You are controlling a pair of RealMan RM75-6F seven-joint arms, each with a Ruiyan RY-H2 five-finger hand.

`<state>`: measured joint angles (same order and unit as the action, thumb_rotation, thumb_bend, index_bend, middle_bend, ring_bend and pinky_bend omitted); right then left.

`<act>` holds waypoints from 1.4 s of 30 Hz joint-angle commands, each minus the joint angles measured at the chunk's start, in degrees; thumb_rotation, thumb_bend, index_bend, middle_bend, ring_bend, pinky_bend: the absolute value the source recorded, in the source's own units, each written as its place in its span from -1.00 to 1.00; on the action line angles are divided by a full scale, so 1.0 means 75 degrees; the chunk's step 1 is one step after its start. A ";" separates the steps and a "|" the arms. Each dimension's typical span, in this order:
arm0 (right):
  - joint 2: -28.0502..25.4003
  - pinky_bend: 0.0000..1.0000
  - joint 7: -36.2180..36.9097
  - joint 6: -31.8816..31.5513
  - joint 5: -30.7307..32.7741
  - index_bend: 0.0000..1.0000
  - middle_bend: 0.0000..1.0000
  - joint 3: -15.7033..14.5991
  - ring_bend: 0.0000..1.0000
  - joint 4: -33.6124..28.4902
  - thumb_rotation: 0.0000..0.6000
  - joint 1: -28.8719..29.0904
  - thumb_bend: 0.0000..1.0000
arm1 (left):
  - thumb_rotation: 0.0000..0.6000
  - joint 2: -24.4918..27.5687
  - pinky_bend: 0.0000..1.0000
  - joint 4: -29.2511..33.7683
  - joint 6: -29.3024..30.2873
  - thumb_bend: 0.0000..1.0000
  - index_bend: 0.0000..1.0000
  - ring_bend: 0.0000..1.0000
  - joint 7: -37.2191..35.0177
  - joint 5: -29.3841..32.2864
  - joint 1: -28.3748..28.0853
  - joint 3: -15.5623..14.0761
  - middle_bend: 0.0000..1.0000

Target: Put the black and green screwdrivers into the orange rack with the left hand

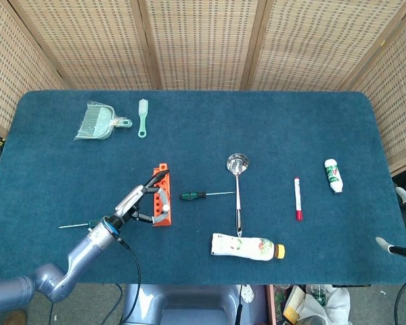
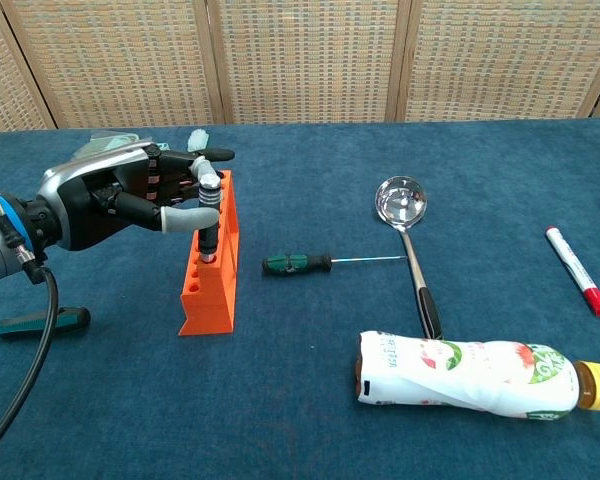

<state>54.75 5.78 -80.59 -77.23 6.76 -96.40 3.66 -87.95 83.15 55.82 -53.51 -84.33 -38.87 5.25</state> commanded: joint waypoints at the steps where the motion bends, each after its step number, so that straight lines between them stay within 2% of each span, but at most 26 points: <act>1: -0.0003 -1.00 0.0010 -0.0005 -0.0008 -1.00 -1.00 -0.0001 -1.00 0.0001 1.00 -0.0002 -1.00 | 1.00 0.0000 -1.00 -0.0002 0.0015 0.01 0.39 -1.00 0.0007 -0.0006 0.0010 -0.0002 -1.00; 4: -0.0015 -1.00 0.0023 -0.0001 -0.0017 -1.00 -1.00 -0.0007 -1.00 -0.0009 1.00 -0.0004 -1.00 | 1.00 0.0022 -1.00 0.0010 0.0027 0.01 0.38 -1.00 0.0038 -0.0005 0.0036 -0.0022 -1.00; 6: -0.0021 -1.00 0.0025 -0.0007 -0.0020 -1.00 -1.00 -0.0005 -1.00 -0.0016 1.00 -0.0005 -1.00 | 1.00 0.0044 -1.00 0.0002 0.0033 -0.01 0.29 -1.00 0.0133 -0.0030 0.0043 -0.0048 -1.00; 7: -0.0023 -1.00 0.0032 -0.0011 -0.0023 -1.00 -1.00 -0.0006 -1.00 -0.0015 1.00 -0.0008 -1.00 | 1.00 0.0054 -1.00 0.0000 0.0037 -0.11 0.16 -1.00 0.0203 -0.0044 0.0048 -0.0064 -1.00; 11: -0.0017 -1.00 0.0026 -0.0014 -0.0027 -1.00 -1.00 -0.0008 -1.00 -0.0014 1.00 -0.0007 -1.00 | 1.00 0.0217 -1.00 0.0107 -0.0116 -0.71 -0.36 -1.00 0.0323 -0.0130 -0.0003 -0.0169 -1.00; 14: -0.0015 -1.00 0.0012 -0.0022 -0.0035 -1.00 -1.00 -0.0013 -1.00 -0.0019 1.00 -0.0010 -1.00 | 1.00 0.0302 -1.00 0.0225 -0.0045 -0.87 -0.57 -1.00 0.0421 -0.0131 0.0027 -0.0157 -1.00; 17: -0.0014 -1.00 0.0008 -0.0033 -0.0042 -1.00 -1.00 -0.0015 -1.00 -0.0023 1.00 -0.0014 -1.00 | 1.00 0.0378 -1.00 0.0351 0.0097 -0.96 -0.67 -1.00 0.0447 -0.0191 0.0083 -0.0159 -1.00; 27: -0.0039 -1.00 0.0054 -0.0086 -0.0087 -1.00 -1.00 -0.0025 -1.00 -0.0050 1.00 -0.0042 -1.00 | 1.00 0.0929 -1.00 0.1000 0.0820 -1.00 -0.72 -1.00 0.0533 -0.0641 0.0282 -0.0143 -1.00; 33: -0.0063 -1.00 0.0111 -0.0113 -0.0119 -1.00 -1.00 -0.0028 -1.00 -0.0063 1.00 -0.0056 -1.00 | 1.00 0.1797 -1.00 0.1675 0.0796 -0.72 -0.97 -1.00 0.1147 -0.0998 0.0189 -0.0223 -1.00; 38: -0.0080 -1.00 0.0165 -0.0120 -0.0130 -1.00 -1.00 -0.0026 -1.00 -0.0060 1.00 -0.0062 -1.00 | 1.00 0.2673 -1.00 0.2474 0.0598 -0.66 -0.98 -1.00 0.2618 -0.0962 0.0123 -0.0202 -1.00; 42: -0.0096 -1.00 0.0202 -0.0124 -0.0144 -1.00 -1.00 -0.0030 -1.00 -0.0068 1.00 -0.0068 -1.00 | 1.00 0.3142 -1.00 0.3073 0.0542 -0.73 -0.94 -1.00 0.4071 -0.0677 0.0216 -0.0203 -1.00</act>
<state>54.04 7.28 -81.51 -78.30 6.55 -96.91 3.16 -68.23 101.77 60.69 -31.21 -90.89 -37.55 3.76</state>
